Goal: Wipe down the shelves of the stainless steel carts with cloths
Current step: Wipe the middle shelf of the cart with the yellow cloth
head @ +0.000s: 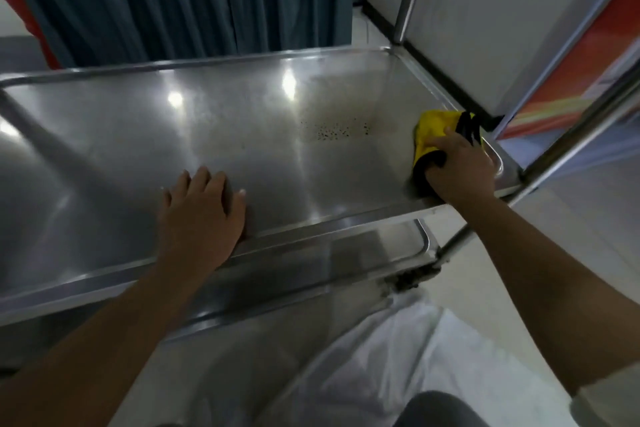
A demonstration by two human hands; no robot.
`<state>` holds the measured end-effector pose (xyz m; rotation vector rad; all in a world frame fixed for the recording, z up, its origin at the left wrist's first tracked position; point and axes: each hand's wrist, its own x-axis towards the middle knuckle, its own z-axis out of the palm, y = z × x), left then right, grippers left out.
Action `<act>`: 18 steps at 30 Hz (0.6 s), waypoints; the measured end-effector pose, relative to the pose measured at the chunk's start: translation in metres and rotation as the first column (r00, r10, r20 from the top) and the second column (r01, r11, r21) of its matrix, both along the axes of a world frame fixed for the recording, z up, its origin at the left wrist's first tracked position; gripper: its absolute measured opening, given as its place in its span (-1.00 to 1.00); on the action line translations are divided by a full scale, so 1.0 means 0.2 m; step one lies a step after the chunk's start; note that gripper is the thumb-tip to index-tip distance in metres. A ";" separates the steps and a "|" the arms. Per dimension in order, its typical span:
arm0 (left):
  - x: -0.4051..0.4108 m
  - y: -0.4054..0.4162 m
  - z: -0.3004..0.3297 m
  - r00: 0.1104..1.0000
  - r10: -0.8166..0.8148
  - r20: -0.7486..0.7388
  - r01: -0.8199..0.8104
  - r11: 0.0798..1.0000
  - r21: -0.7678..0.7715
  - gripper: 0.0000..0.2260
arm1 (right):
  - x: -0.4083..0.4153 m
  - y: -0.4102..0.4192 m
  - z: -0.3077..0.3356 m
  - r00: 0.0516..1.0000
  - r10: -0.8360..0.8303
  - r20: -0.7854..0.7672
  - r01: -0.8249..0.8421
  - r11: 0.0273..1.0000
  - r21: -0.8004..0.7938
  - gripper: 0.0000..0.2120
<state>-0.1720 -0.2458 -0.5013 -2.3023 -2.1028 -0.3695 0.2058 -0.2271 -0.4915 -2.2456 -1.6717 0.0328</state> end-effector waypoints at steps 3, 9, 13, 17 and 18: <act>0.02 -0.03 0.05 0.999 0.004 -0.033 -0.005 0.999 -0.035 -0.55 | -0.09 -0.04 0.07 0.998 -0.024 -0.053 0.019 0.996 -0.092 -0.61; 0.08 -0.07 0.18 0.994 0.039 -0.101 -0.065 0.961 -0.269 -0.45 | -0.33 -0.31 0.25 0.976 0.064 -0.208 -0.115 0.963 -0.243 -0.62; 0.13 -0.35 0.32 0.996 -0.076 -0.048 0.041 0.857 -0.514 -0.34 | -0.46 -0.57 0.40 0.863 0.028 -0.505 -0.218 0.921 -0.321 -0.59; 0.15 -0.76 0.58 0.993 -0.051 0.105 0.108 0.750 -0.652 -0.44 | -0.58 -0.87 0.73 0.536 -0.014 -0.844 -0.310 0.927 -0.212 -0.61; 0.16 -0.82 0.66 0.986 -0.045 0.161 0.143 0.723 -0.676 -0.45 | -0.59 -0.97 0.85 0.664 0.085 -0.743 -0.359 0.908 -0.217 -0.64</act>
